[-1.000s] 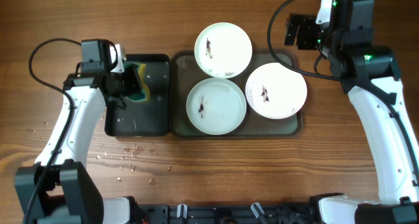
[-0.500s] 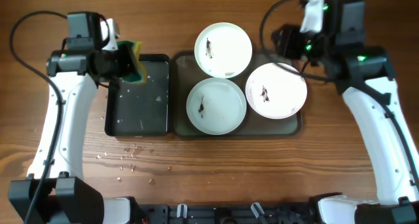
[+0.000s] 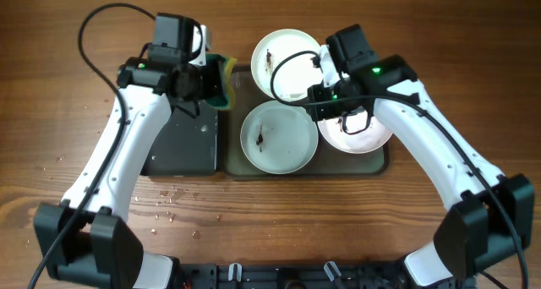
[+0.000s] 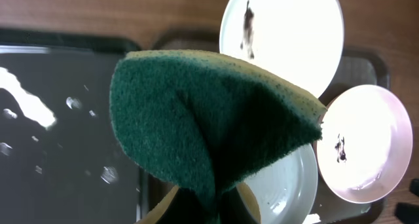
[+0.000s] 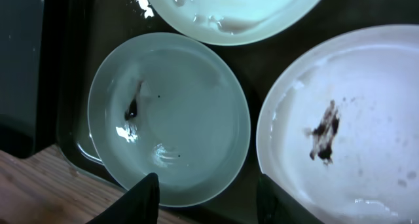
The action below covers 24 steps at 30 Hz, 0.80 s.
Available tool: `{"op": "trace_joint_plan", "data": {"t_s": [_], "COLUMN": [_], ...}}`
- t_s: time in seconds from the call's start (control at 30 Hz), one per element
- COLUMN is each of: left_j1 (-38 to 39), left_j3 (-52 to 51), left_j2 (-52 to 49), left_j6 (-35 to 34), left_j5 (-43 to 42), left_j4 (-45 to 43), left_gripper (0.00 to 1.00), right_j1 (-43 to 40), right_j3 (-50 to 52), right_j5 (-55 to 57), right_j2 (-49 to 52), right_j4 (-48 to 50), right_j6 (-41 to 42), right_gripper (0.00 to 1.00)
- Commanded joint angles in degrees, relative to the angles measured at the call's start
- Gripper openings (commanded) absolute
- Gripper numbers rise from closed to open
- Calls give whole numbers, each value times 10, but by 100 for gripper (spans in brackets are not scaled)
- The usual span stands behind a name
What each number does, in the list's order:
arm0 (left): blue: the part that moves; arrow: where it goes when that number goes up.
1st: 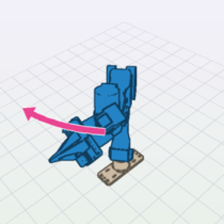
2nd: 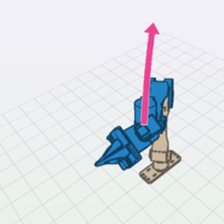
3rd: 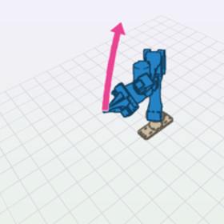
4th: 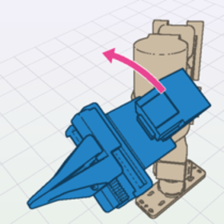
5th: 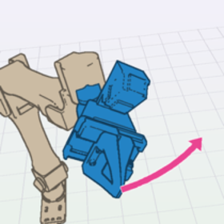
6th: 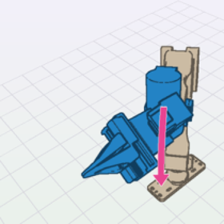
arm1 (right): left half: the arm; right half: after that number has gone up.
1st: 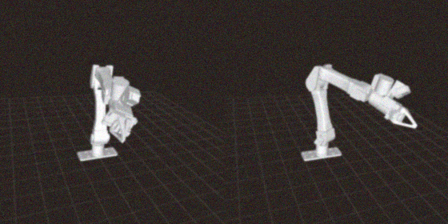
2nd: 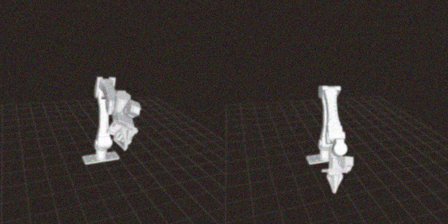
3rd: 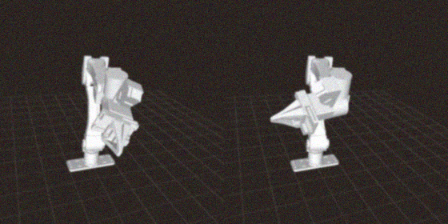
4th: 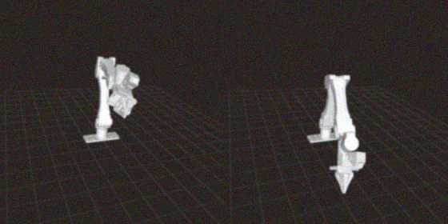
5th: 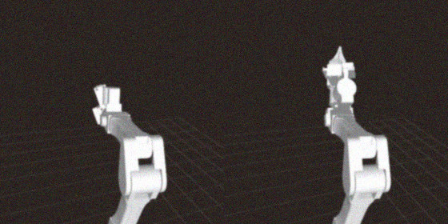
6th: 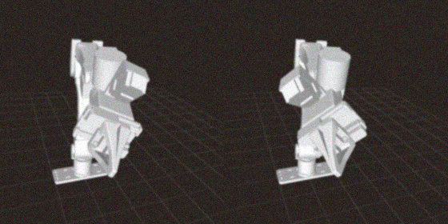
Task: Clean dirty plates on tray and stack at the side
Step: 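Move right gripper to the blue-green plate rim, sponge toward plate, then grip the blue-green plate rim with the right gripper, lower sponge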
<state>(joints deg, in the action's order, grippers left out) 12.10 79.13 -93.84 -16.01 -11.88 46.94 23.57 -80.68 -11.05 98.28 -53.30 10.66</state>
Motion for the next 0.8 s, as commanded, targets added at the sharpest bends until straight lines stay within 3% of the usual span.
{"op": "trace_joint_plan", "data": {"t_s": [0.0,0.2,0.77], "left_j1": [15,36,44], "left_j3": [6,6,5], "left_j2": [-35,-53,-87], "left_j6": [-55,-55,-55], "left_j5": [-12,-27,-20], "left_j4": [7,7,11], "left_gripper": [4,4,4], "right_j1": [6,6,6], "right_j3": [4,4,6], "right_j5": [8,8,8], "right_j2": [40,110,139], "right_j4": [10,30,81], "right_j6": [-67,-96,-111], "right_gripper": [45,29,22]}}
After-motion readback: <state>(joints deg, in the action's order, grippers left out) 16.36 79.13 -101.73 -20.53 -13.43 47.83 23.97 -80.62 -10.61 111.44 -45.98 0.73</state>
